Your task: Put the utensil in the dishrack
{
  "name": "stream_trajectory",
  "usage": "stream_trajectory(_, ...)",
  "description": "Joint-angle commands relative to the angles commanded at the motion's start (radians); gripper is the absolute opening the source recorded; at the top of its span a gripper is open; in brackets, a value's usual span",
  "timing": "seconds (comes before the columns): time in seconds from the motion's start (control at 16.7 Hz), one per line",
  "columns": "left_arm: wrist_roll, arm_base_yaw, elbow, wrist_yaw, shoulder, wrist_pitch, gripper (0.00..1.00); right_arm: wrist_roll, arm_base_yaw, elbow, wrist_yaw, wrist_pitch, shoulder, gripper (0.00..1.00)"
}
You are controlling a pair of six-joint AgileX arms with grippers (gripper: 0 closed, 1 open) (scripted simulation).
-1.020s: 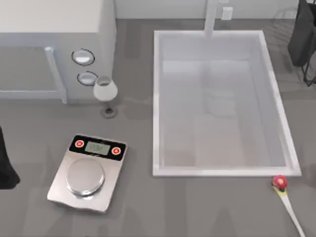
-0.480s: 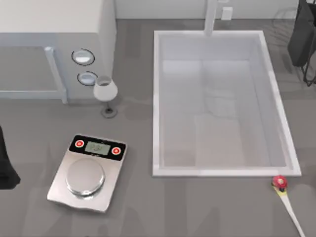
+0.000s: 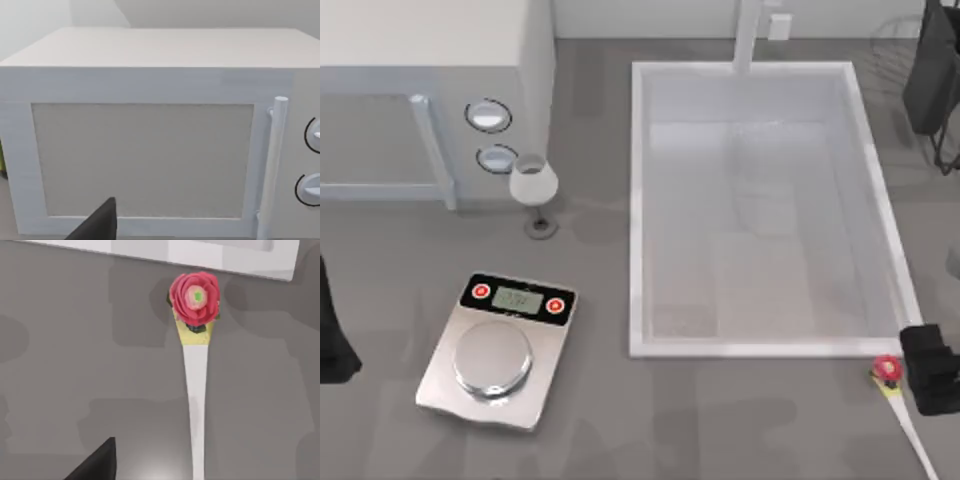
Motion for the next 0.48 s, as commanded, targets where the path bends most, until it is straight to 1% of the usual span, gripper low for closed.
stream_trajectory(0.24, 0.0, 0.0, 0.0, 0.0, 0.0, 0.0, 1.0, 0.037, 0.068, 0.151, 0.007, -0.165, 0.217, 1.0)
stream_trajectory(0.48, 0.0, 0.0, 0.0, 0.0, 0.0, 0.0, 1.0, 0.05, 0.091, 0.205, 0.014, -0.22, 0.294, 1.0)
